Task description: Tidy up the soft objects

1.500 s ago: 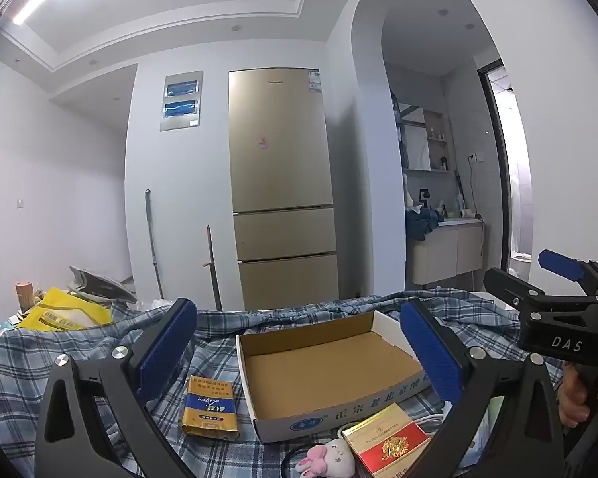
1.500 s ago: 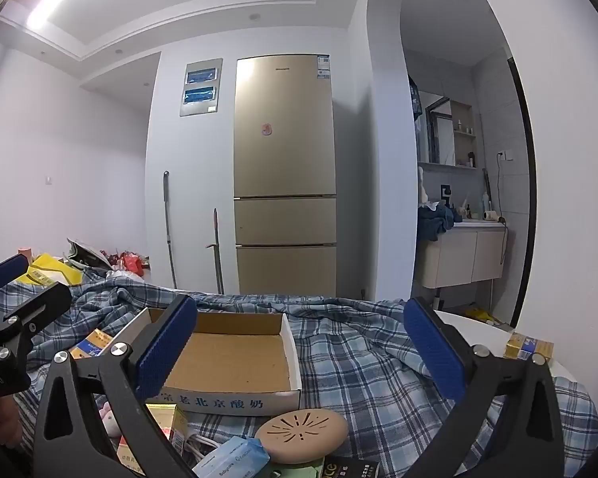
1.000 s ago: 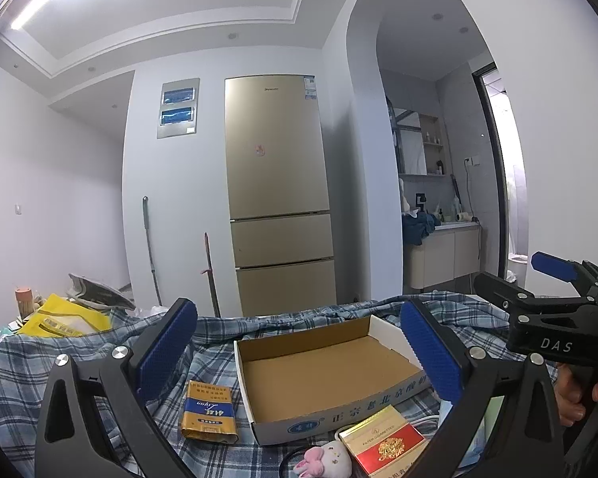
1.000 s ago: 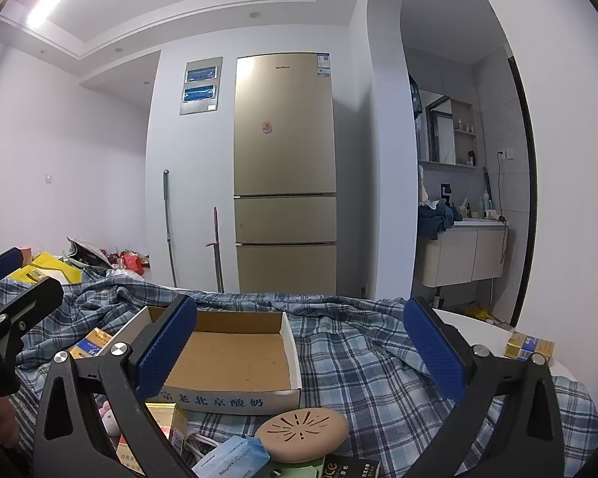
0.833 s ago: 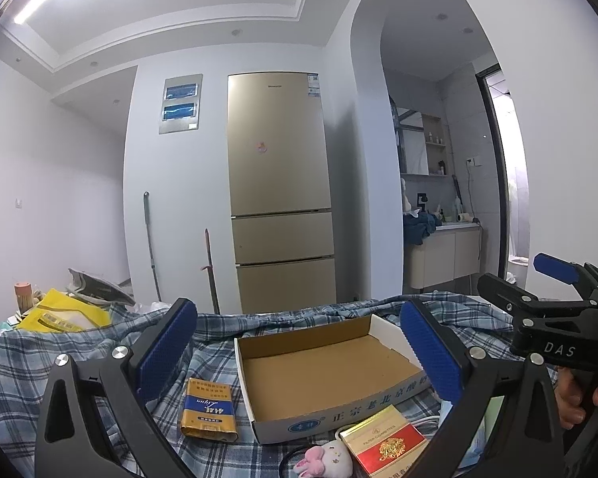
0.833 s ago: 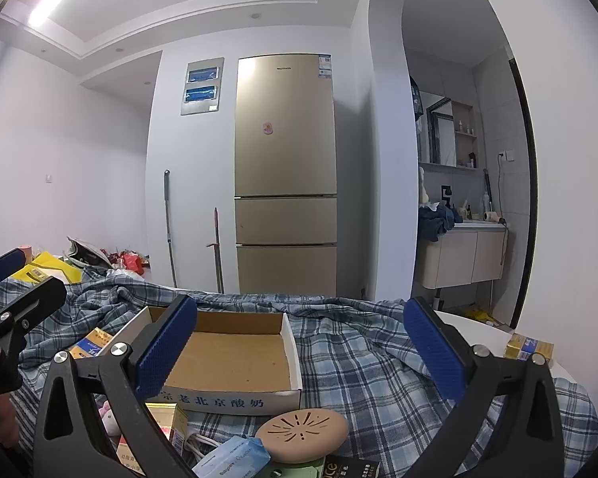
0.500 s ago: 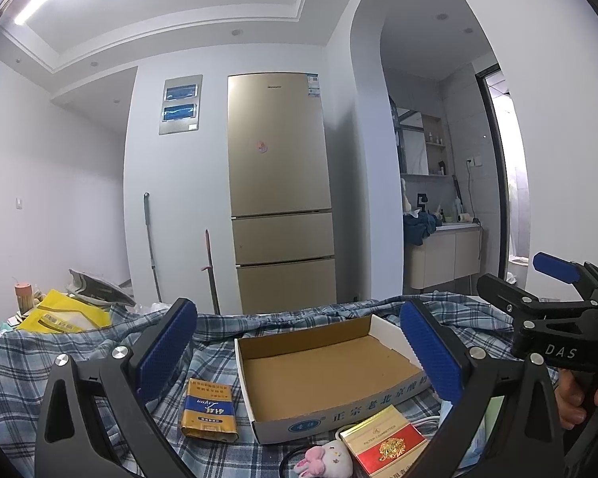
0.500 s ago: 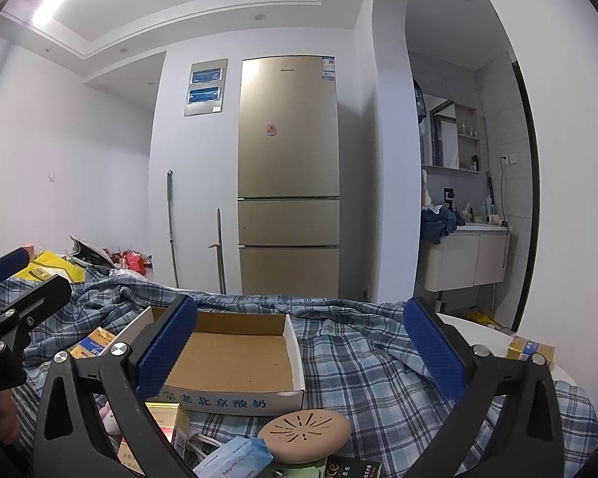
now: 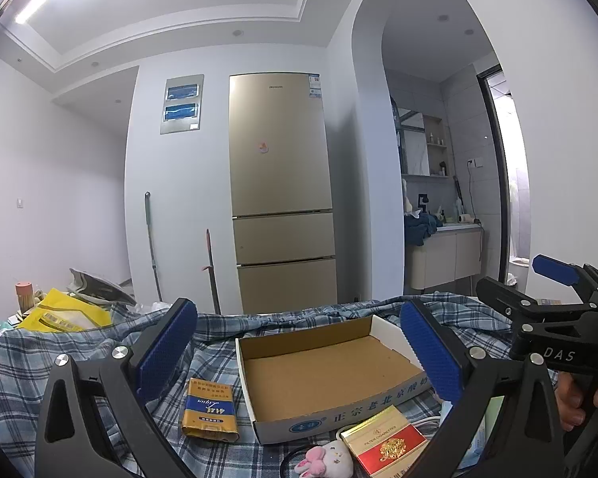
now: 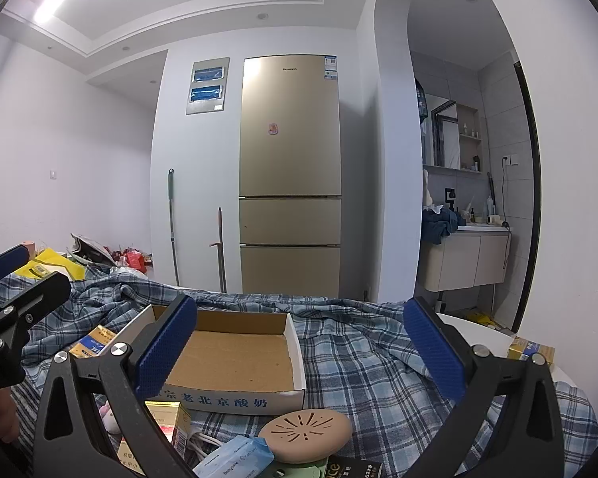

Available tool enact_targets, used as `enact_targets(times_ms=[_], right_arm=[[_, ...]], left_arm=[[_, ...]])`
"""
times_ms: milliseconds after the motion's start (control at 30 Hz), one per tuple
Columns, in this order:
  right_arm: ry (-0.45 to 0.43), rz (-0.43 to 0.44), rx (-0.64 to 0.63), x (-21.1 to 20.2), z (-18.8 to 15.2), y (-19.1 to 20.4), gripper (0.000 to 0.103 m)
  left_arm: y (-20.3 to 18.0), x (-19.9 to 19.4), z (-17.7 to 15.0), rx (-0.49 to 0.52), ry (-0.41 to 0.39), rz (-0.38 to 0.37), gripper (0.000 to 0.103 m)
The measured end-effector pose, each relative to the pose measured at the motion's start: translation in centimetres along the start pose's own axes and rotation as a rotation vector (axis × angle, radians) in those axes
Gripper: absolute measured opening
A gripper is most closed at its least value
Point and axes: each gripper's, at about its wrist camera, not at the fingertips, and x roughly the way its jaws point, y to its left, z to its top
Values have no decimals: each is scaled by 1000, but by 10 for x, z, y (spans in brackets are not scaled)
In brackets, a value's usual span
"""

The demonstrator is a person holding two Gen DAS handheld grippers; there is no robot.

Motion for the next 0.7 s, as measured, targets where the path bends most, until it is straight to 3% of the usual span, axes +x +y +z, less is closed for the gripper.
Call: enact_targets(times_ms=[333, 700], right_arm=[[-65, 3, 32, -4, -2, 1, 103], [-61, 2, 26, -3, -1, 1, 103]], left_arm=[[1, 0, -1, -9, -5, 1, 103], [1, -2, 0, -6, -8, 0, 103]])
